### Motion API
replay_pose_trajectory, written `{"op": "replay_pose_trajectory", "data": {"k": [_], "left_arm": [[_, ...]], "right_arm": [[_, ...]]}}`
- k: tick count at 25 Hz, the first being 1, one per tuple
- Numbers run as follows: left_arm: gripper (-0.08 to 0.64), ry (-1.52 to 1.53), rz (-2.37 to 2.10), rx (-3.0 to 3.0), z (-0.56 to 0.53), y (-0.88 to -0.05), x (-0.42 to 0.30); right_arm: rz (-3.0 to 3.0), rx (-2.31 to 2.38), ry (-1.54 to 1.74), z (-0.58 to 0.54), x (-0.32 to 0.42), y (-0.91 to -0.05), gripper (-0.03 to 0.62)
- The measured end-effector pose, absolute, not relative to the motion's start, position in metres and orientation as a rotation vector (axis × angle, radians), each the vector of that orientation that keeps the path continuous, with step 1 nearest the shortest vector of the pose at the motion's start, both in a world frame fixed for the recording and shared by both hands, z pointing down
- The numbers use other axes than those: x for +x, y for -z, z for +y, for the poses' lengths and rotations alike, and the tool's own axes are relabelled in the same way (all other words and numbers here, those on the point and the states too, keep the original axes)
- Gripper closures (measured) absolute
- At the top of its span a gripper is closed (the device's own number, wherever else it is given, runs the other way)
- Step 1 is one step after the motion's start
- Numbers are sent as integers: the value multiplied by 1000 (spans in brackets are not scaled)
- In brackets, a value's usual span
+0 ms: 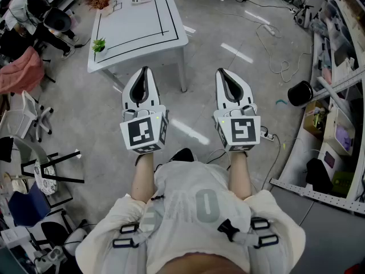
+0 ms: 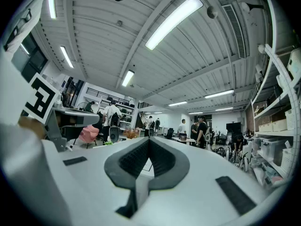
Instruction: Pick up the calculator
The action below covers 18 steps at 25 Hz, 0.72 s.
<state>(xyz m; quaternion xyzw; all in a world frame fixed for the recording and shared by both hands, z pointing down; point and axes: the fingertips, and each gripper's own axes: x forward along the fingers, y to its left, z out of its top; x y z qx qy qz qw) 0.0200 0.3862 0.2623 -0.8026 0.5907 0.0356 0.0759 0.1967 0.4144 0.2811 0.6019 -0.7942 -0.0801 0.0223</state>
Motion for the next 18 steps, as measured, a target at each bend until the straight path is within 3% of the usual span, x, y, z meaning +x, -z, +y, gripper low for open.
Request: {"op": "replay_pose_trajectory", "data": {"k": [18], "left_arm": [[538,-49,1809,-2424,373,-289,-4]], "right_arm": [[-2526,1783,27,397,173,-322,586]]}}
